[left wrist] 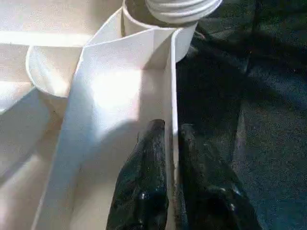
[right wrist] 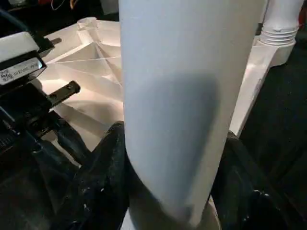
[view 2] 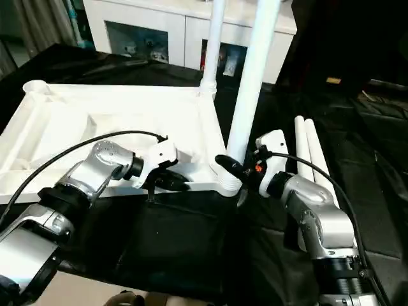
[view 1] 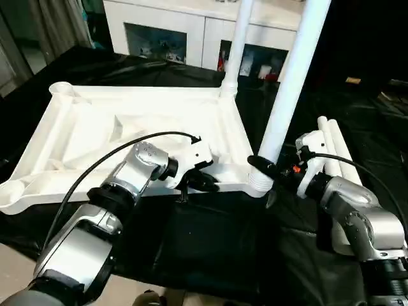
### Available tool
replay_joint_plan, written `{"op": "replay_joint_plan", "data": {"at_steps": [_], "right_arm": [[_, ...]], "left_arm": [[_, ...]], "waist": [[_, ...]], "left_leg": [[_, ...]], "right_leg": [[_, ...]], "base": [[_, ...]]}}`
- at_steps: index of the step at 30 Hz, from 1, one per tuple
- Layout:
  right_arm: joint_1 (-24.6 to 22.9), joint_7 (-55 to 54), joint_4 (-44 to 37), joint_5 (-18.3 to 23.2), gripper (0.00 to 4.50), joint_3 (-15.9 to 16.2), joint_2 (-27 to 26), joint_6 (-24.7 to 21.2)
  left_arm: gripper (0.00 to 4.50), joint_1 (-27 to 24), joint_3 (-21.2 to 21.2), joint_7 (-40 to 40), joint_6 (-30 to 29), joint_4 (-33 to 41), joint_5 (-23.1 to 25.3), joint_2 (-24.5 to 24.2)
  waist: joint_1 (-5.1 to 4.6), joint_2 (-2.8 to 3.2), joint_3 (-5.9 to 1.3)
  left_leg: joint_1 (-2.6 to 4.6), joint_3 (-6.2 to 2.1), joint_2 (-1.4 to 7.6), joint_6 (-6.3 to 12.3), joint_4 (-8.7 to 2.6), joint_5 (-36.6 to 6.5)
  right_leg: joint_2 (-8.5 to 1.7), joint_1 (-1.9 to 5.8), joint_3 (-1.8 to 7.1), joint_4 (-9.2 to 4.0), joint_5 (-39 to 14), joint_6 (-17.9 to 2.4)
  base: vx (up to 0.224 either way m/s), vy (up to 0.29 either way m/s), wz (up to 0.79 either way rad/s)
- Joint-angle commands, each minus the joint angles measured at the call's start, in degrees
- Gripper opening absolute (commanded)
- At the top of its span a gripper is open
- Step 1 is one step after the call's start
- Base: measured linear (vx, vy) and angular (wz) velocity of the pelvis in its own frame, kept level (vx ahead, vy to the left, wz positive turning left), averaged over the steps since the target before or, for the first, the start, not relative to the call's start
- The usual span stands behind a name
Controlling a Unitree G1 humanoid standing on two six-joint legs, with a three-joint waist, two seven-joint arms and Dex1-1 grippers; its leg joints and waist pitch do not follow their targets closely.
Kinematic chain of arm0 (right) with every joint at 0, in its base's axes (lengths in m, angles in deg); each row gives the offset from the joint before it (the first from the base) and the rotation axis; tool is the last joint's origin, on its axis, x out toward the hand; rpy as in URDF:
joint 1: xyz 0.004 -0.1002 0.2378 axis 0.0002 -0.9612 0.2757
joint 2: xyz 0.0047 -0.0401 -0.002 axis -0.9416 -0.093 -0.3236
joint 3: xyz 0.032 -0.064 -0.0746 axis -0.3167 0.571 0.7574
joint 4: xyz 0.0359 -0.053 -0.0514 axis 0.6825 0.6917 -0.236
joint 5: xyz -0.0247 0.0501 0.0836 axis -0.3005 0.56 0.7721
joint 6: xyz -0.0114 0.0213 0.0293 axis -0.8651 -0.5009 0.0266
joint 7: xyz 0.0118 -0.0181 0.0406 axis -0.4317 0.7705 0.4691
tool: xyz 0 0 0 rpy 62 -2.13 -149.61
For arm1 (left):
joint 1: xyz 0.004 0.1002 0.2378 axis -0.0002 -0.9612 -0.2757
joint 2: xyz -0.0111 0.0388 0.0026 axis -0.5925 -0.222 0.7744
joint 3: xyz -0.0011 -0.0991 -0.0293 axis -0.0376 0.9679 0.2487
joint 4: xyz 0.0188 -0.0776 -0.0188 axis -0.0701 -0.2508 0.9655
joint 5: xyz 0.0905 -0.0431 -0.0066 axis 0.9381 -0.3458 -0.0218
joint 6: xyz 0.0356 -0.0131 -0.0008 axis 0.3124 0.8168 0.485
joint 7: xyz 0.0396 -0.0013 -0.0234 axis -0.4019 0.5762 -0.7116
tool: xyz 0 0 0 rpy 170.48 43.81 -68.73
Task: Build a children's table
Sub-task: Insert table leg to table base
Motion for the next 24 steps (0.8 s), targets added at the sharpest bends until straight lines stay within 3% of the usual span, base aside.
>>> {"op": "replay_joint_plan", "data": {"at_steps": [1, 2, 6, 8, 17, 24], "right_arm": [[0.8, -0.5, -1.4, 1.1, 1.86, -1.7, 0.8, -0.2], [0.8, -0.4, -1.5, 1.1, 1.86, -1.8, 0.8, -0.3], [0.8, -0.4, -1.5, 1.3, 1.86, -2.4, 1.0, -0.3], [1.1, -0.3, -1.1, 1.6, 1.86, -3.0, 1.2, -0.6], [1.0, -0.2, 1.4, 1.6, 1.86, -2.5, 0.6, -0.5], [1.4, -0.4, 4.0, 2.2, 1.86, -3.3, -1.1, 0.0]], "left_arm": [[0.72, -1.0, -0.3, -0.2, -0.6, -1.0, 1.0, 0.0], [0.41, -0.9, -0.2, -0.2, -0.5, -1.0, 1.0, 0.0], [0.31, -0.8, 0.7, 0.2, -0.4, -1.3, 0.5, 0.4], [0.05, -1.1, 1.0, -0.6, -0.6, -0.7, -0.2, 0.4], [0.0, -2.2, 1.0, -1.6, -1.1, 0.3, -0.3, 0.1], [0.0, -3.2, 1.4, -1.7, -1.9, 1.9, -0.6, 0.0]], "waist": [[-0.05, 0.34, -4.22], [-0.01, 0.46, -4.26], [-0.04, 0.31, -4.23], [-0.03, 0.35, -4.23], [-0.07, 0.12, -4.25], [-0.24, 0.38, -4.29]], "left_leg": [[1.3, -1.44, 2.65, 0.68, -4.72, -12.6], [1.34, -1.48, 2.67, 0.59, -4.72, -12.6], [1.29, -1.43, 2.65, 0.65, -4.71, -12.8], [1.32, -1.44, 2.69, 0.63, -4.71, -12.9], [1.21, -1.4, 2.68, 0.92, -4.73, -12.1], [1.26, -1.36, 2.74, 1.35, -4.84, -11.2]], "right_leg": [[-4.68, 3.09, 3.0, -4.61, -11.5, -12.9], [-4.71, 3.1, 2.99, -4.6, -11.6, -12.9], [-4.7, 3.08, 3.0, -4.68, -11.9, -12.8], [-4.73, 3.04, 3.0, -4.73, -12.2, -12.7], [-4.73, 3.08, 2.98, -4.64, -11.4, -13.0], [-4.76, 3.08, 2.93, -4.56, -10.1, -13.6]], "base": [[0.0, 0.0, 0.0], [0.0, 0.0, 0.0], [0.0, 0.0, 0.0], [0.0, 0.0, 0.0], [0.0, 0.0, 0.0], [0.0, 0.0, 0.0]]}}
